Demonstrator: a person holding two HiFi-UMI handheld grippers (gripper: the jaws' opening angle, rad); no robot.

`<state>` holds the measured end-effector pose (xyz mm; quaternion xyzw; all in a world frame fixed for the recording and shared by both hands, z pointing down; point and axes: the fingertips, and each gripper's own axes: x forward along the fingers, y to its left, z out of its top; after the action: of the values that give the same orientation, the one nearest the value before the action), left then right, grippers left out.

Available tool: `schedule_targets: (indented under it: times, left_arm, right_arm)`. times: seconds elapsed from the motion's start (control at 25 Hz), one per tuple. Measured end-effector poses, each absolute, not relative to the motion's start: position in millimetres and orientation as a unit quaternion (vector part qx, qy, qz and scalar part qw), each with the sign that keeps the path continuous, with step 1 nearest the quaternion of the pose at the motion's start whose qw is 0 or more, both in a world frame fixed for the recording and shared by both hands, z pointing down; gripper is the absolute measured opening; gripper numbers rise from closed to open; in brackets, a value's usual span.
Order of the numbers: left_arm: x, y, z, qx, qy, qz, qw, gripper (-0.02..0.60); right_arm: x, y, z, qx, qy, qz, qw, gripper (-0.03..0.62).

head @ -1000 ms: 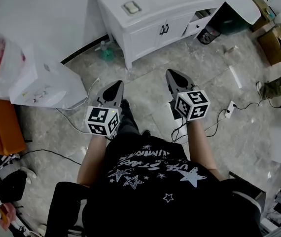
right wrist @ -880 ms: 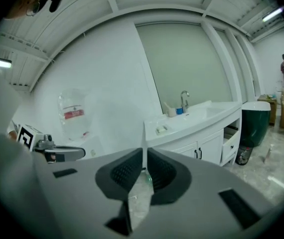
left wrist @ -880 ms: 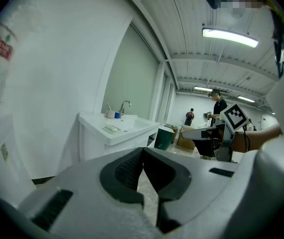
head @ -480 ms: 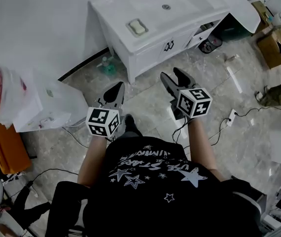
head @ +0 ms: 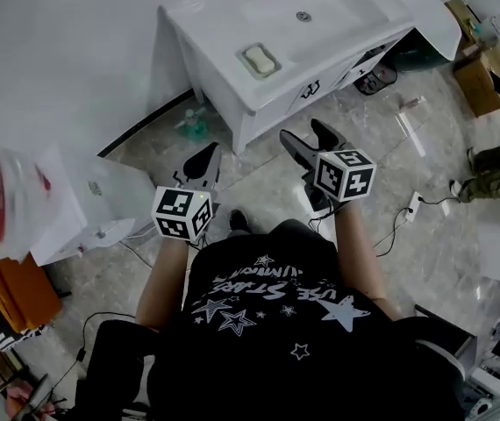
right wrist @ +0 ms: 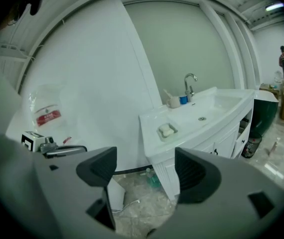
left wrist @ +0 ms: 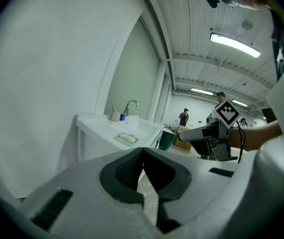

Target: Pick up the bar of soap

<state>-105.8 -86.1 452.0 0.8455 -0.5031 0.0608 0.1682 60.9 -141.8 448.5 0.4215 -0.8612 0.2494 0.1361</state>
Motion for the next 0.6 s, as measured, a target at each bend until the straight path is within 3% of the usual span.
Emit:
schedule_targets:
  times: [0.6]
  left_arm:
    - [-150.6, -126.6, 461.5, 0.813, -0.551, 0.058, 0.179, 0.008]
  right_arm:
    - [36.7, -223.7, 457.7, 0.400, -0.866, 0.247, 0.172, 0.354]
